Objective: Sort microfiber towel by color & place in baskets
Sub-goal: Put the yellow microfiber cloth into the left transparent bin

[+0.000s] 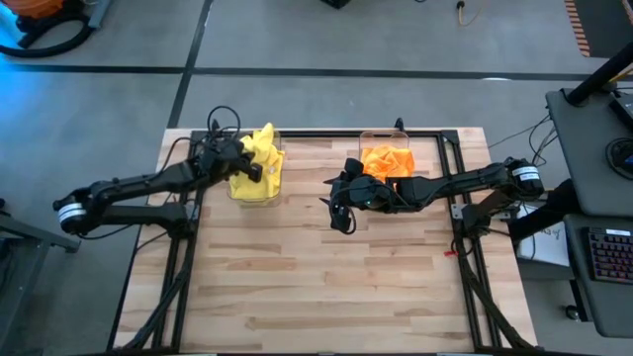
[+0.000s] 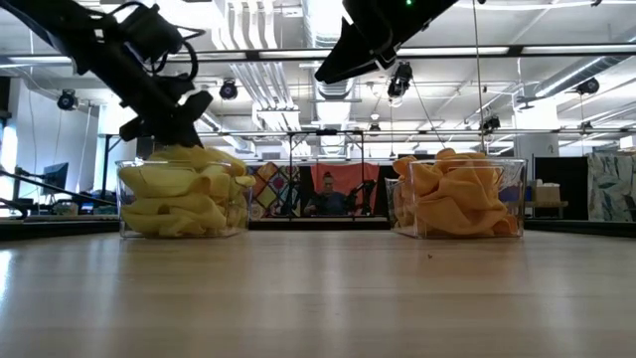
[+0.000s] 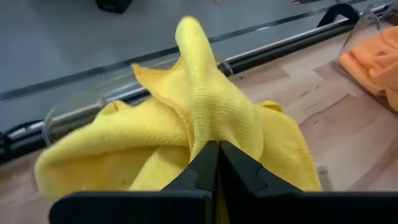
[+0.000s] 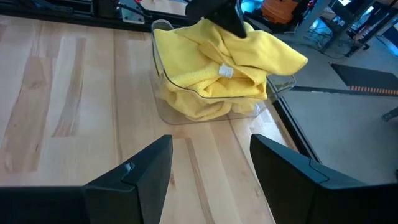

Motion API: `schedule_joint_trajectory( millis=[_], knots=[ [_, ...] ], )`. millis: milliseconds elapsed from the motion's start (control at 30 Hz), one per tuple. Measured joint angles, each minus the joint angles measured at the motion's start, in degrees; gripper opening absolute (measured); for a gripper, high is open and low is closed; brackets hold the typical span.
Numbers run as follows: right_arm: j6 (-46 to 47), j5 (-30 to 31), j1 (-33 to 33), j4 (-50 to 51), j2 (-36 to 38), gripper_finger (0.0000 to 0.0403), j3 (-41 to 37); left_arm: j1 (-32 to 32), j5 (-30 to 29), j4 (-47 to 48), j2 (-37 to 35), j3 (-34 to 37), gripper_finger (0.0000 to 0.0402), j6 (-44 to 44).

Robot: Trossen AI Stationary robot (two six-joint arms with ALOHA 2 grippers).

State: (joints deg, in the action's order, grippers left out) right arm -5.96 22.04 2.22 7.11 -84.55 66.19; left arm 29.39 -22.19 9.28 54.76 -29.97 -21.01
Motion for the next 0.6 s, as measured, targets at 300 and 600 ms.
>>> schedule_joint_trajectory(
  millis=[300,600],
  knots=[
    [0.0,0.0,0.0,0.0,0.0,0.0215,0.0,0.2,0.0,-2.6,0.6,3.6,0.0000,-2.6],
    [0.0,0.0,0.0,0.0,0.0,0.0215,0.0,0.2,0.1,-2.6,5.2,3.6,0.0000,-4.0]
  ],
)
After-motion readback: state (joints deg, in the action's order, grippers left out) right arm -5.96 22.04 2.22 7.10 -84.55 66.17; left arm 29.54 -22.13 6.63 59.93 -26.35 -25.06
